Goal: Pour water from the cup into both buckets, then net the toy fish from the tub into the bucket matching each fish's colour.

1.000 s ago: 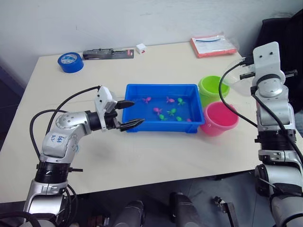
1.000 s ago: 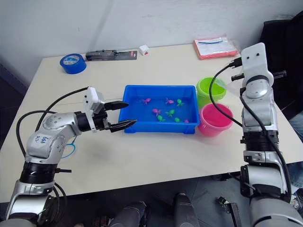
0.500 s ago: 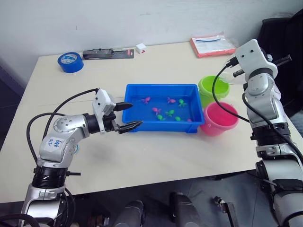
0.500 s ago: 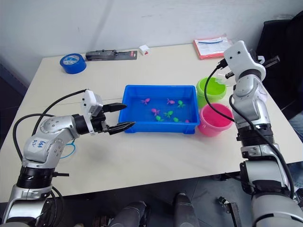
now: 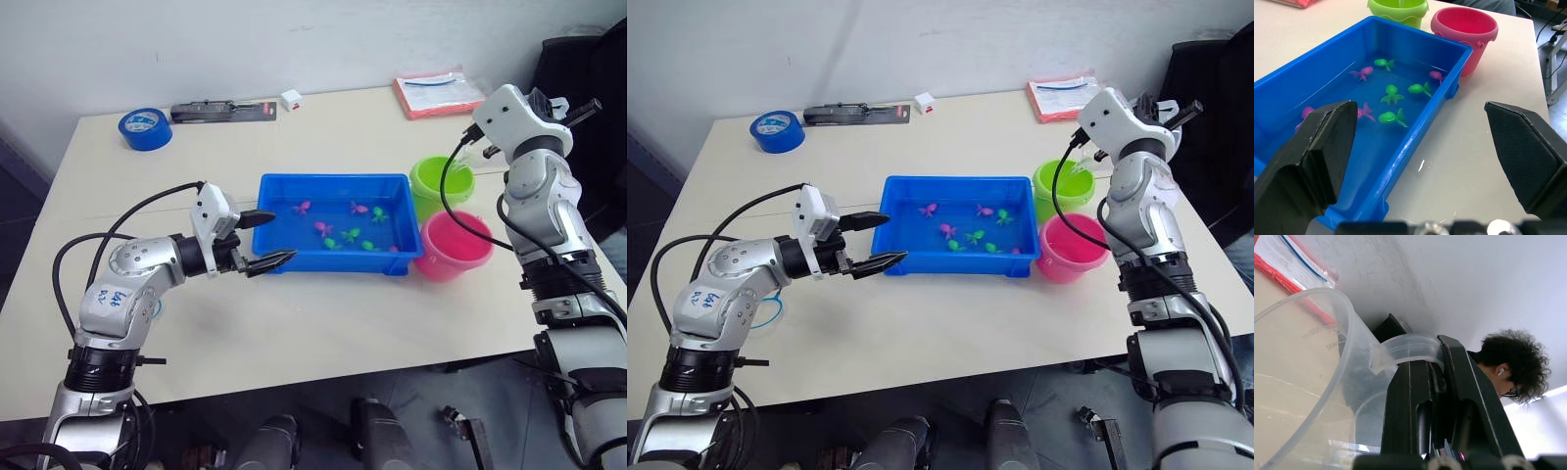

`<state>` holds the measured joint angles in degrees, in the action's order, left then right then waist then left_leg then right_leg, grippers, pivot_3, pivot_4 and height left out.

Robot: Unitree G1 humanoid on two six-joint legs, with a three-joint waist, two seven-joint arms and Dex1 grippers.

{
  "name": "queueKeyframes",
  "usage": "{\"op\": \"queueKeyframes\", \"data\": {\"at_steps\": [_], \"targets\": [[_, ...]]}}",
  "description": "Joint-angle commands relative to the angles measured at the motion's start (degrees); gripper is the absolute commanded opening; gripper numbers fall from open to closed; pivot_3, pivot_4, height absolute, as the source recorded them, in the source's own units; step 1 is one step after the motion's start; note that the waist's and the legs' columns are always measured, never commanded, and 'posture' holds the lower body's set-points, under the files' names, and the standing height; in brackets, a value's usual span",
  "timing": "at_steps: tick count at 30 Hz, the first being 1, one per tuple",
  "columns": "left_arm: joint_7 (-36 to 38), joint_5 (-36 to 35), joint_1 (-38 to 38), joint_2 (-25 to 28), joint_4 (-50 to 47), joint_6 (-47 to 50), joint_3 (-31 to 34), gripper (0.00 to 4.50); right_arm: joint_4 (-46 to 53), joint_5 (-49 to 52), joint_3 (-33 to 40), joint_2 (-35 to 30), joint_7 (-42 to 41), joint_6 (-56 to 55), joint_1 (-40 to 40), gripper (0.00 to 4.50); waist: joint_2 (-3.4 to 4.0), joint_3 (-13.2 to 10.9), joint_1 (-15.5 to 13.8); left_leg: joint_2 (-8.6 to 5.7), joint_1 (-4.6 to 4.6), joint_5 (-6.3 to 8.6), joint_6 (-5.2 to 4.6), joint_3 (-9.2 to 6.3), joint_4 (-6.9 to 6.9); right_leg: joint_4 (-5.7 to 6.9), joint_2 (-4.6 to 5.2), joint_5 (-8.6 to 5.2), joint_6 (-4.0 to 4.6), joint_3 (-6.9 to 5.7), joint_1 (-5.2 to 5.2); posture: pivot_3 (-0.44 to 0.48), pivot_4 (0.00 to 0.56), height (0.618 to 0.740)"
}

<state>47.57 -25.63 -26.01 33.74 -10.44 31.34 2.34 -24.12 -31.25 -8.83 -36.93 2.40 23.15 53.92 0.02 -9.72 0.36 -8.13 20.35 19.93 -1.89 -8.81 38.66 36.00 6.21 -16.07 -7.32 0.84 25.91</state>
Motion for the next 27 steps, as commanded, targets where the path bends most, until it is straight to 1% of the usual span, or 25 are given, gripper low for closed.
{"op": "queueKeyframes", "data": {"at_steps": [1,27], "targets": [[0.06,-1.22,0.17,0.62,-1.78,-0.39,1.87,4.50,1.28,-2.16,0.13,-1.43,0.89,-1.47,1.61,0.68,0.00,0.00,-0.01,0.00,0.00,0.00,0.00,0.00,0.00,0.00,0.00,0.00,0.00,0.00,0.00,0.000,0.150,0.740],[0.38,-1.29,0.36,0.36,-1.94,-0.78,1.54,4.50,1.12,-2.80,1.56,-0.92,0.94,-2.24,1.54,0.68,0.00,0.00,-0.01,0.00,0.00,0.00,0.00,0.00,0.00,0.00,0.00,0.00,0.00,0.00,0.00,0.000,0.150,0.740]]}}
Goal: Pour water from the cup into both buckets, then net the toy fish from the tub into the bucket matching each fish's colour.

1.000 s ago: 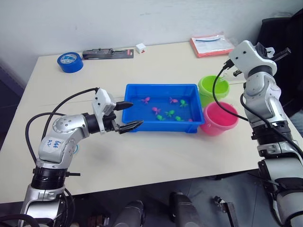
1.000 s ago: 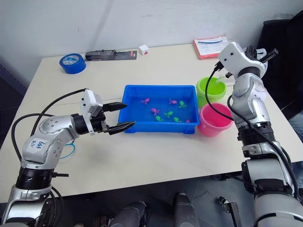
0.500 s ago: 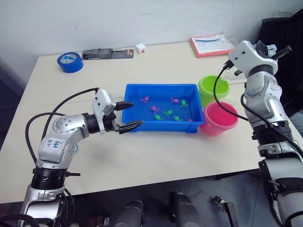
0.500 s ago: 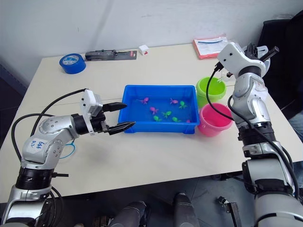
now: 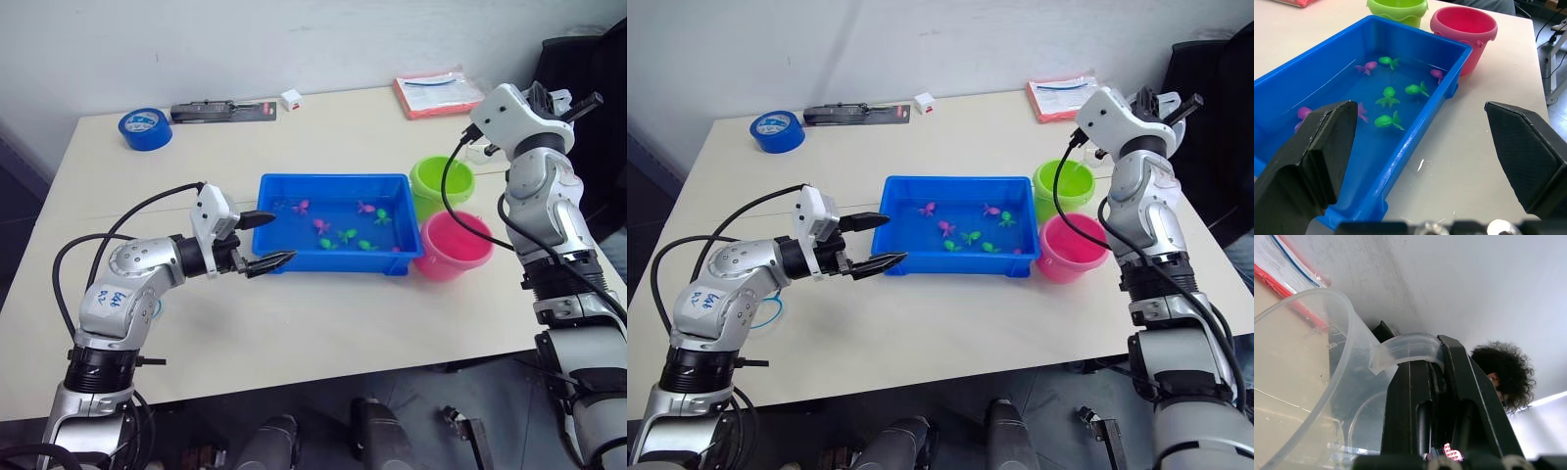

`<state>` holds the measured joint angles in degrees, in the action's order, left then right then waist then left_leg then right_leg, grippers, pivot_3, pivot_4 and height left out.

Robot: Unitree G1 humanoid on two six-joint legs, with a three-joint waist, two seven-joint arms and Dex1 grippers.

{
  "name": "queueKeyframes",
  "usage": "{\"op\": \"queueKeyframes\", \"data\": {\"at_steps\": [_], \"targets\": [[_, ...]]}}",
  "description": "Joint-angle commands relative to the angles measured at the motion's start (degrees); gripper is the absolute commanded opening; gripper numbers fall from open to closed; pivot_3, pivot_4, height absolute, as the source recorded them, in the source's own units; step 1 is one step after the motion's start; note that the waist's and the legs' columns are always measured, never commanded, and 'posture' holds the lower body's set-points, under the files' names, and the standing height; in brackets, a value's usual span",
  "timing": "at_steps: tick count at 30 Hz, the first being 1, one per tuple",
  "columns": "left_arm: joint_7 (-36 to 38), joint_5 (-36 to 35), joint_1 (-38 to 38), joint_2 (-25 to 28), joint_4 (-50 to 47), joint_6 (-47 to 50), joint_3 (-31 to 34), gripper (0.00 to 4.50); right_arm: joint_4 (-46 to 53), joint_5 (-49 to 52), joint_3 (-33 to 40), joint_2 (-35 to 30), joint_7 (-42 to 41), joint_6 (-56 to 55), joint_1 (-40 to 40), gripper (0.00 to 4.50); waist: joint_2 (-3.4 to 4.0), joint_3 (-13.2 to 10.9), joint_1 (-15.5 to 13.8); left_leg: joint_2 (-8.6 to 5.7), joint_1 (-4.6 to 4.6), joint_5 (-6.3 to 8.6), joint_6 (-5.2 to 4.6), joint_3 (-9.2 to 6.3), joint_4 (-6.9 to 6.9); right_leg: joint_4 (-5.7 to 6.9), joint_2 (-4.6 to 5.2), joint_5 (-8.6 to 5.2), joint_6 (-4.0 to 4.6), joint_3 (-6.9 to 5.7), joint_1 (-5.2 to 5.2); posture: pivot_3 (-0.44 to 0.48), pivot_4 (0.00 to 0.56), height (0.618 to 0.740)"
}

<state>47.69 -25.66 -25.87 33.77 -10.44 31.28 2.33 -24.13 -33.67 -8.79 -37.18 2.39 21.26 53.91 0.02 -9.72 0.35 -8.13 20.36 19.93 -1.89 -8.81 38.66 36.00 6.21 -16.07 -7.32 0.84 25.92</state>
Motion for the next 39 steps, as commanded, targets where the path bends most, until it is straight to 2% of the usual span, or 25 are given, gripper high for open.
{"op": "queueKeyframes", "data": {"at_steps": [1,10,14,24,26,30,39], "targets": [[0.28,-1.31,0.18,0.33,-1.95,-0.67,1.57,4.50,1.10,-0.21,1.72,-0.53,1.02,-0.18,1.55,0.68,0.00,0.00,-0.01,0.00,0.00,0.00,0.00,0.00,0.00,0.00,0.00,0.00,0.00,0.00,0.00,0.000,0.150,0.740],[0.72,-4.05,0.68,0.71,-3.47,0.95,2.18,4.50,0.40,6.55,8.70,3.67,1.33,4.84,1.47,0.68,0.00,0.00,0.02,0.00,0.00,0.00,0.00,0.00,0.00,0.00,0.00,0.00,0.00,0.00,0.00,0.000,0.150,0.740],[1.63,-5.83,1.11,1.01,-4.19,1.66,2.51,4.50,0.25,11.75,14.11,6.09,1.88,8.62,1.90,0.68,0.00,0.00,0.03,0.00,0.00,0.00,0.00,-0.01,0.00,0.00,0.00,0.00,0.00,0.00,0.00,0.000,0.150,0.740],[4.30,-8.81,1.09,1.28,-4.45,2.77,2.43,4.50,13.81,26.80,34.88,10.78,4.52,22.33,-2.69,0.68,0.01,0.00,-0.10,0.01,0.01,0.00,0.00,-0.03,0.02,0.02,0.00,0.01,0.01,-0.01,-0.01,0.000,0.150,0.740],[4.64,-9.13,0.88,1.31,-4.42,3.09,1.99,4.50,18.75,31.75,43.20,13.55,6.28,24.47,-5.04,0.68,0.01,0.00,-0.12,0.00,0.01,0.00,0.00,-0.02,0.02,0.03,0.00,0.01,0.01,0.00,-0.02,0.000,0.150,0.740],[5.23,-8.96,0.03,1.24,-3.66,3.34,1.29,4.50,24.29,37.87,52.07,18.15,8.86,25.97,-9.00,0.68,0.02,0.00,-0.16,0.01,0.01,0.00,0.00,-0.03,0.04,0.06,0.00,0.01,0.01,0.00,-0.02,0.000,0.150,0.740],[5.70,-9.09,-0.31,1.44,-4.26,4.35,0.98,4.50,21.17,43.68,56.30,22.10,12.73,21.28,-14.24,0.68,0.16,0.07,0.98,0.02,-0.02,0.00,0.00,0.13,0.00,0.20,0.00,0.01,0.01,0.25,0.07,0.000,0.150,0.740]]}}
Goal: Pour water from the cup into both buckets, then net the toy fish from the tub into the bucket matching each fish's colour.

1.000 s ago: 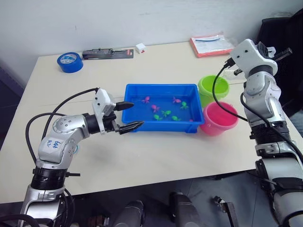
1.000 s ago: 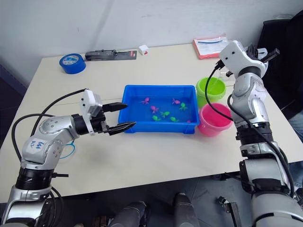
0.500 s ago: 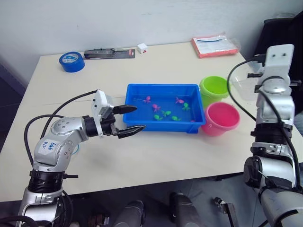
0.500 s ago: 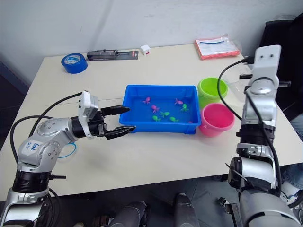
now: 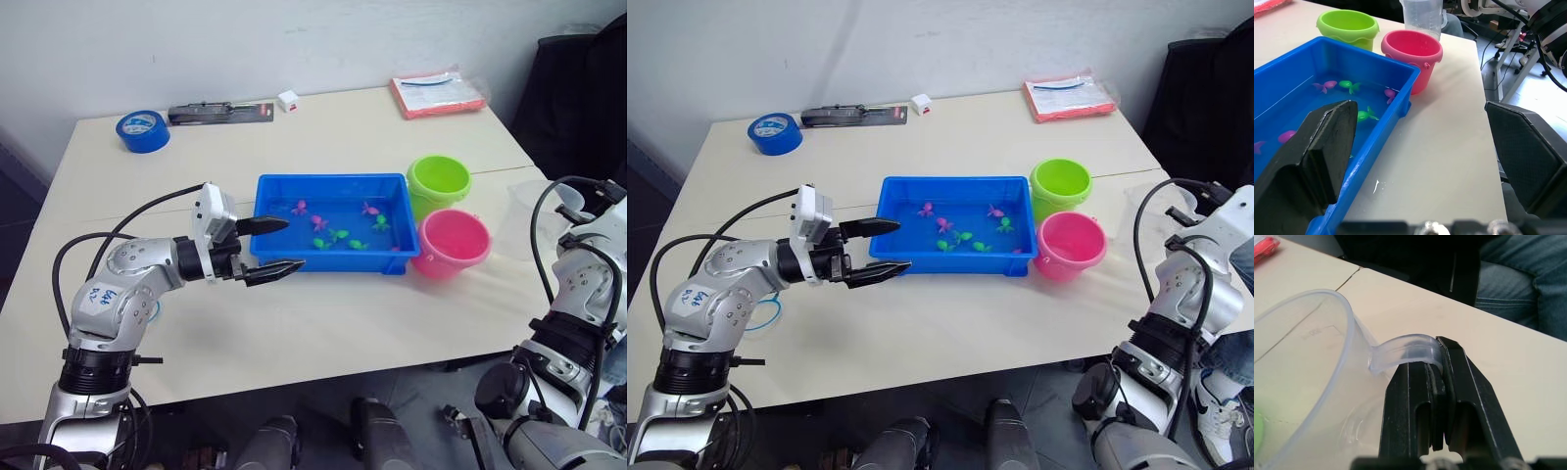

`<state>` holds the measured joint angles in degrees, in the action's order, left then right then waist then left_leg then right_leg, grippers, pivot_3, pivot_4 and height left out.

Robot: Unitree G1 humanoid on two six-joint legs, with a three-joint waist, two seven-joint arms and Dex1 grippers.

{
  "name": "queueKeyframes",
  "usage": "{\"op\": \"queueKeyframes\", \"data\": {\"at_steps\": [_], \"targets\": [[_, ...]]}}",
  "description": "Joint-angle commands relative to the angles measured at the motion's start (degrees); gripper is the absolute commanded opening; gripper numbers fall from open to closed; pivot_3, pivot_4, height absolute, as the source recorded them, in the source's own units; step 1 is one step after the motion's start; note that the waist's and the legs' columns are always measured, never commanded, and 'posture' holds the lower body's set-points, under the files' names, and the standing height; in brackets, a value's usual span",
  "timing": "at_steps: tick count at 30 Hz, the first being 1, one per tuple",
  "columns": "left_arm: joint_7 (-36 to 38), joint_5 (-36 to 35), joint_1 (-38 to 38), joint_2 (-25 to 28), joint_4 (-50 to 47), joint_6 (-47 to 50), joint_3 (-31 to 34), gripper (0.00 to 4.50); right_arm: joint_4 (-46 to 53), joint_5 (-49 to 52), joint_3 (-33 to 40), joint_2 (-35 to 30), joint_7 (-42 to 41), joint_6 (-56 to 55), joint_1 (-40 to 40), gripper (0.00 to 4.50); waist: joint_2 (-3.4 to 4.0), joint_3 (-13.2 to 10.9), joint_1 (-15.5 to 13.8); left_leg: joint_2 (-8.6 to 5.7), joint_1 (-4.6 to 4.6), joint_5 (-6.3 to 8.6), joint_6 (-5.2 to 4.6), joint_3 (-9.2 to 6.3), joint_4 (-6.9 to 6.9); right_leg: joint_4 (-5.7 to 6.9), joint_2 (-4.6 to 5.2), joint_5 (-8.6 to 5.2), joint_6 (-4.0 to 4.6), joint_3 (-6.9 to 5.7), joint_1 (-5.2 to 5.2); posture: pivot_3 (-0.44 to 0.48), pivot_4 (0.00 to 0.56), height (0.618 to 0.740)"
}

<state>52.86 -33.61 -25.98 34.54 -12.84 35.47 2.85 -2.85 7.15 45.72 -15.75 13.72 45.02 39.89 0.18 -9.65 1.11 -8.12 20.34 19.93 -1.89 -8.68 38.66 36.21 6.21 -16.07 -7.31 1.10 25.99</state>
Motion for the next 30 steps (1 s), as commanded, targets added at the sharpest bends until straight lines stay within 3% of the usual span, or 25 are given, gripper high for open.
{"op": "queueKeyframes", "data": {"at_steps": [1,10,16,24,30], "targets": [[0.57,-1.18,-0.08,0.82,-2.04,0.33,0.57,4.50,-0.72,3.28,1.75,0.88,1.73,-3.32,-0.45,0.68,0.00,0.00,0.41,0.00,0.00,0.00,0.00,0.00,0.00,0.00,0.00,0.00,0.00,0.05,-0.01,0.000,0.150,0.740],[0.57,-1.18,0.41,1.41,-2.90,1.08,0.87,4.50,-3.44,4.41,-1.96,0.07,2.92,-4.24,-3.77,0.68,0.01,0.00,0.56,0.00,-0.01,0.00,0.00,0.02,0.00,0.00,-0.04,0.00,0.00,0.46,0.02,0.000,0.150,0.740],[0.58,-0.88,0.43,1.29,-2.67,0.98,0.56,4.50,3.45,5.76,-4.43,-0.27,2.10,1.20,-9.07,0.68,0.01,0.00,0.35,0.00,-0.04,0.00,0.00,0.03,0.02,0.07,-0.06,0.00,0.00,0.51,0.00,0.000,0.150,0.740],[1.36,-0.24,-0.93,0.69,-0.80,-0.01,-0.68,4.50,8.73,7.71,-5.74,0.33,2.11,7.02,-12.62,4.48,0.01,0.00,0.39,0.00,-0.05,0.00,0.00,0.14,0.03,0.11,-0.07,0.00,0.00,0.61,0.02,0.000,0.150,0.740],[1.73,0.06,-1.82,0.27,0.39,-0.77,-1.32,4.50,16.86,6.98,-10.82,-4.60,-1.65,17.34,-18.09,4.48,0.01,0.00,0.39,0.02,-0.05,0.00,0.00,0.15,-0.04,0.10,-0.09,0.00,0.00,0.65,0.06,0.000,0.150,0.740]]}}
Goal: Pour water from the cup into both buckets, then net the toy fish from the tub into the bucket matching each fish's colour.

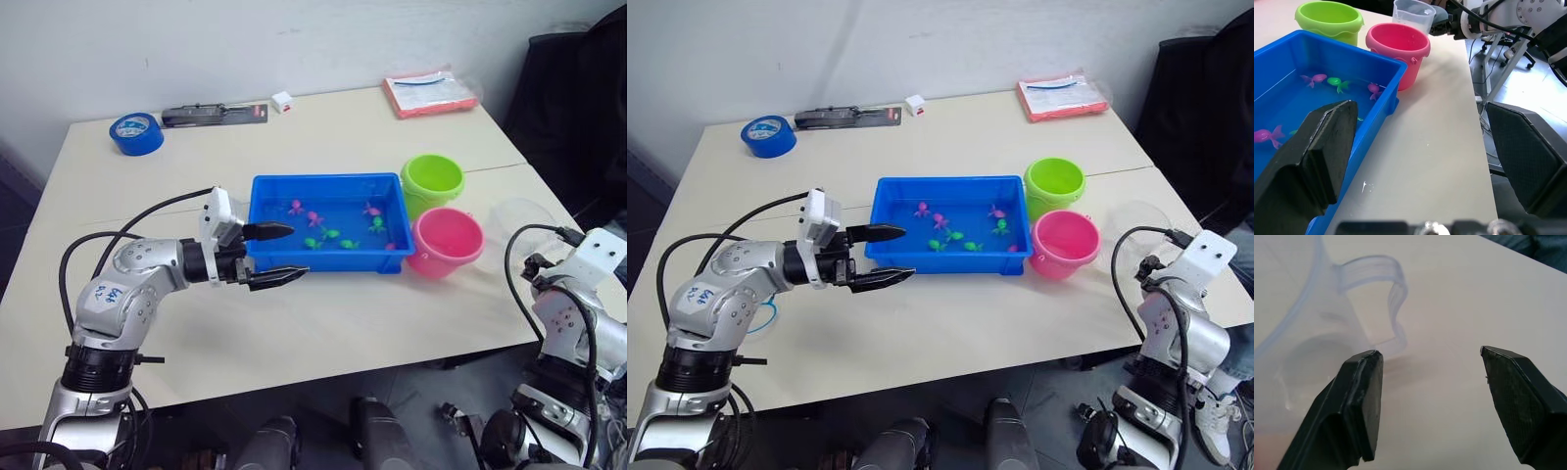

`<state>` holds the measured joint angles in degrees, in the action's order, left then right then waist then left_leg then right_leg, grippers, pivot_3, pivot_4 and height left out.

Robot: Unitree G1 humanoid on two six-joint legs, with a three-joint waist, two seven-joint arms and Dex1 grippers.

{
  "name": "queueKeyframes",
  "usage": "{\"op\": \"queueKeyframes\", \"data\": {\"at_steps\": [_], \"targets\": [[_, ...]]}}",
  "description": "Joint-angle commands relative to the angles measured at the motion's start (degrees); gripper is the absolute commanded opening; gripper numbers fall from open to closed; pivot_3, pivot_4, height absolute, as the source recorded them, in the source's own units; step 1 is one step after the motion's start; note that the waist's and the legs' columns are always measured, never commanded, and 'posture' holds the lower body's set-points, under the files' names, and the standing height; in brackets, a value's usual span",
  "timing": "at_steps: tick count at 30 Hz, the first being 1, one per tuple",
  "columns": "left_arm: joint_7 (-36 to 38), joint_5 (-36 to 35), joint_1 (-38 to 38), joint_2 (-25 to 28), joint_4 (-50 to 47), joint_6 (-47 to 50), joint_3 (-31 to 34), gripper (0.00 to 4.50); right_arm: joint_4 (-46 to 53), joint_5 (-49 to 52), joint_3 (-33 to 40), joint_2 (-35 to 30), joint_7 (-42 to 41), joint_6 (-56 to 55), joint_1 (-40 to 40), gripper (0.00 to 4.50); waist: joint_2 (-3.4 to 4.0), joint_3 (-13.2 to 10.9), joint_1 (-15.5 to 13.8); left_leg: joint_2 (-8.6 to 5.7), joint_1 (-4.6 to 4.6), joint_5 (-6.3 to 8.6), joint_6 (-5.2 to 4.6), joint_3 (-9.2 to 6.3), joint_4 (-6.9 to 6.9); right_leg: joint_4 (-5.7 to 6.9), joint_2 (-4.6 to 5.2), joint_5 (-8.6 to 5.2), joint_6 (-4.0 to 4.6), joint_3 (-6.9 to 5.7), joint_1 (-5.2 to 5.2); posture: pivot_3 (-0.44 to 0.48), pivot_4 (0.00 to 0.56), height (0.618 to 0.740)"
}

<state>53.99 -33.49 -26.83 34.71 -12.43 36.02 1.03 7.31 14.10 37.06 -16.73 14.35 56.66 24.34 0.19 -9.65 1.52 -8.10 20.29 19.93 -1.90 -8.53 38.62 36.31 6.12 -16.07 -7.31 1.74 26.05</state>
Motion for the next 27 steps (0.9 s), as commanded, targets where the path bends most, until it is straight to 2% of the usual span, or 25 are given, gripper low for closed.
{"op": "queueKeyframes", "data": {"at_steps": [1,7,11,15,19,24,27], "targets": [[0.67,0.00,-0.96,0.09,0.12,-1.44,0.46,4.50,8.68,0.05,-3.13,-4.77,-3.07,8.61,-4.01,4.48,0.00,0.00,-0.13,0.00,0.01,0.00,0.00,0.01,0.00,0.00,0.00,0.00,0.00,0.01,0.00,0.000,0.150,0.740],[0.48,0.25,-0.13,0.09,0.06,-2.12,0.66,4.50,17.08,1.49,-4.50,-8.87,-8.32,19.83,-8.53,4.48,0.00,0.00,-0.81,0.00,0.00,0.01,-0.01,0.03,0.08,-0.21,-0.01,0.01,-0.01,0.04,-0.02,0.000,0.150,0.740],[-0.47,0.06,1.09,0.61,-0.38,-1.98,1.79,4.50,24.42,6.50,-6.34,-18.86,-18.92,25.00,-11.50,4.48,0.03,-0.02,-1.49,0.00,0.01,0.02,-0.04,0.14,0.01,-0.26,-0.01,0.01,-0.01,0.13,0.05,0.000,0.150,0.740],[-1.48,0.05,2.04,1.30,-0.49,-1.77,2.67,4.50,29.36,14.81,-5.39,-28.98,-33.16,24.17,-12.77,4.48,-0.01,-0.03,-1.62,0.04,-0.01,0.03,-0.06,0.16,0.04,-0.37,-0.05,0.05,-0.08,0.11,-0.04,0.000,0.150,0.740],[-4.10,0.45,2.89,2.18,-0.43,-0.60,3.95,4.50,31.06,19.91,-4.33,-35.21,-46.23,15.62,-16.36,4.48,-0.11,-0.09,-2.25,0.11,-0.02,0.07,-0.07,0.14,0.02,-0.44,-0.13,0.05,-0.09,0.08,-0.09,0.000,0.150,0.740],[-8.18,-0.13,3.51,3.01,-0.92,2.40,5.94,4.50,30.46,23.92,-7.21,-34.76,-53.30,7.27,-15.64,4.48,-0.18,-0.13,-2.82,0.11,-0.05,0.09,-0.11,0.21,0.11,-0.50,-0.15,0.12,-0.14,0.10,-0.15,0.000,0.150,0.740],[-11.01,0.05,4.73,3.80,-1.47,4.39,8.08,4.50,29.49,25.53,-12.02,-32.99,-57.30,0.61,-13.13,4.48,-0.23,-0.16,-2.86,0.11,-0.05,0.10,-0.12,0.20,0.14,-0.51,-0.15,0.13,-0.14,0.09,-0.16,0.000,0.150,0.740]]}}
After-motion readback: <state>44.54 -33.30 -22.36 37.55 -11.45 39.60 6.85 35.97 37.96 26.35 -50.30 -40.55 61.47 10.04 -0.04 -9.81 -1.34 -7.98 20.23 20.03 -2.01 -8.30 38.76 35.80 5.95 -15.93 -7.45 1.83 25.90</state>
